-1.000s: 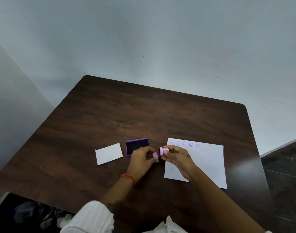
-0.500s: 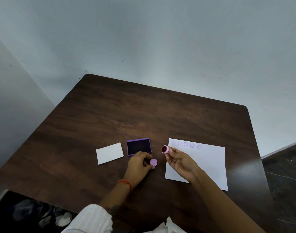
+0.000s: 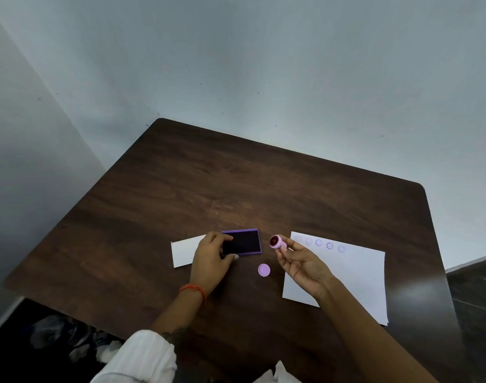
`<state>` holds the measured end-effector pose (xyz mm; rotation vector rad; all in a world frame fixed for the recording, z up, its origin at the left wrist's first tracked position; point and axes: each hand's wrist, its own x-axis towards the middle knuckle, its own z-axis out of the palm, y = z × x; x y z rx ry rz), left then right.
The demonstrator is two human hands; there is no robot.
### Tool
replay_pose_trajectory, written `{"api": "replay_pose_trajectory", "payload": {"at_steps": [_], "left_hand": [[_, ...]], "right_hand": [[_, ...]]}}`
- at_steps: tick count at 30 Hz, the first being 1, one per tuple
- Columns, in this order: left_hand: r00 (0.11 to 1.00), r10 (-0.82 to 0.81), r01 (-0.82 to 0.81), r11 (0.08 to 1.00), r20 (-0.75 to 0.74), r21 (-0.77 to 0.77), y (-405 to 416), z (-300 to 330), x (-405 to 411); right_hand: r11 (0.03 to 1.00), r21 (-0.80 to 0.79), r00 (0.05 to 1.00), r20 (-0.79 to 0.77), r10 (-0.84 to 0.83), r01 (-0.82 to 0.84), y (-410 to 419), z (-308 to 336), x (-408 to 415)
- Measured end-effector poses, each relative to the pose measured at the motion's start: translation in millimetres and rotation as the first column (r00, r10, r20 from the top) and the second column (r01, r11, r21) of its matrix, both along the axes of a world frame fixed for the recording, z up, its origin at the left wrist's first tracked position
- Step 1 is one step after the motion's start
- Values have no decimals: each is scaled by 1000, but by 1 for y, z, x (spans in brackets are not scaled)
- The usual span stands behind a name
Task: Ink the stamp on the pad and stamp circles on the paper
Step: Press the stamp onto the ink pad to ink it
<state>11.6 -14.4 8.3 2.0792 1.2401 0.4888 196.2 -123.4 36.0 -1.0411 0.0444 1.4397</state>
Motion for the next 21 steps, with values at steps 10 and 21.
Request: {"api": "replay_pose_trajectory", "payload": {"at_steps": [10, 21], "left_hand": [[982, -113, 118, 993, -150, 23, 18, -8, -7], [972, -154, 169, 983, -175, 72, 26, -13, -4]], "right_hand": [[1000, 21, 998, 56, 19, -20, 21, -4, -12], [998, 2, 984, 172, 55, -56, 42, -8, -17]]}}
